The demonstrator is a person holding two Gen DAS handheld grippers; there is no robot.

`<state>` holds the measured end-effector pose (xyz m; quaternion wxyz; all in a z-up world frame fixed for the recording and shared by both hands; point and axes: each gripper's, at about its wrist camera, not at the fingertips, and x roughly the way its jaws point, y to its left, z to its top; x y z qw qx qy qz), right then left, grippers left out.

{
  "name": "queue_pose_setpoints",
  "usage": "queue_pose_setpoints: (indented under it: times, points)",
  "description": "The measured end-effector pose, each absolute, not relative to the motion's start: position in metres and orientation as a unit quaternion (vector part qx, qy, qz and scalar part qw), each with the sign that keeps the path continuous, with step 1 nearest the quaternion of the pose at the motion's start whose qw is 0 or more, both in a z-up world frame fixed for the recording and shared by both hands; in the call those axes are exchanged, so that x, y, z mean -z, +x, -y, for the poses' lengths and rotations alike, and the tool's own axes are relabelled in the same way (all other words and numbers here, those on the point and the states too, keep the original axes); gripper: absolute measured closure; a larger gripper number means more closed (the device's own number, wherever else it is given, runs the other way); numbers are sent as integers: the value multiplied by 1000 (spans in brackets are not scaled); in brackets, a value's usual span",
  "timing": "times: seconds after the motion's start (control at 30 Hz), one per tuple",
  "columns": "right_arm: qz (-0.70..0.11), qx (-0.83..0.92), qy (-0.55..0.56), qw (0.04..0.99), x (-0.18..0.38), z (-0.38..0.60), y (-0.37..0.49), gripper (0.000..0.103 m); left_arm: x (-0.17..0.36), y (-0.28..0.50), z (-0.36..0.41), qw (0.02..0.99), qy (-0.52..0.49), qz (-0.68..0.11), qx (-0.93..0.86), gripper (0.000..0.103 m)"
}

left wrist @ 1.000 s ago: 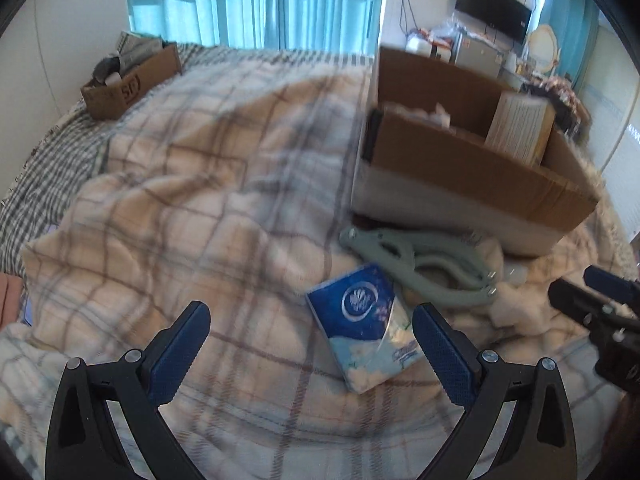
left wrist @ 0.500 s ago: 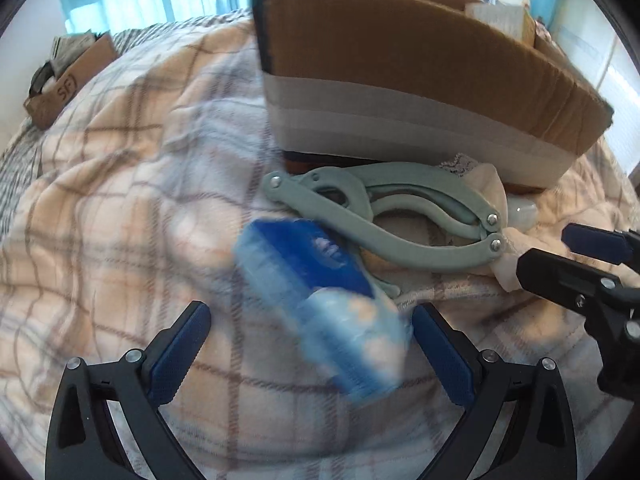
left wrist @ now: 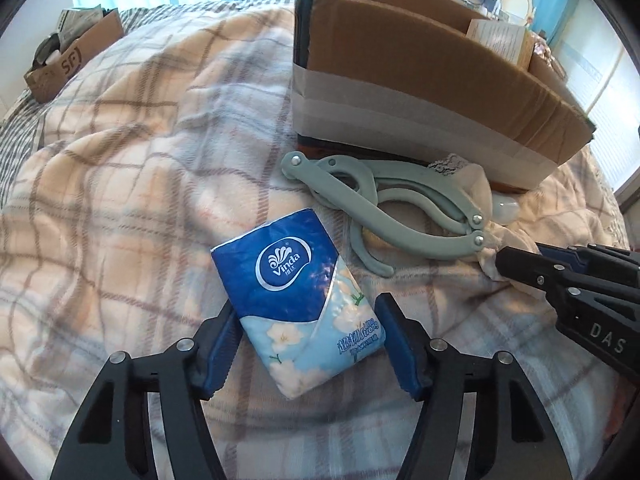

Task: Organize objects
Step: 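Grasp the blue Vinda tissue pack with the left gripper while the right grasps the white cloth, then lower the tissue pack and white cloth into the box and open both grippers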

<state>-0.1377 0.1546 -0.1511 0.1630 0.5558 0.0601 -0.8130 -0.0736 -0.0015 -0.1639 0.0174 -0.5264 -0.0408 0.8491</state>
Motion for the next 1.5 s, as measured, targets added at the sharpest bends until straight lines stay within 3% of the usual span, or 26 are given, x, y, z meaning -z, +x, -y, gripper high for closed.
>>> queue_pose_setpoints:
  times: [0.17, 0.5, 0.87, 1.2, 1.5]
  points:
    - [-84, 837, 514, 168, 126, -150, -119, 88, 152, -56, 5, 11, -520, 53, -853, 36]
    - [-35, 878, 448, 164, 69, -156, -86, 88, 107, -48, 3, 3, -492, 48, -869, 37]
    - [-34, 908, 381, 171, 5, -173, -45, 88, 47, -45, 5, 3, -431, 38, -902, 37]
    - [-32, 923, 345, 167, -43, -188, -59, 88, -18, -81, -17, 44, -382, 20, -923, 37]
    - [-59, 925, 344, 151, -53, -181, -111, 88, -17, -131, -31, 50, -385, -1, -922, 37]
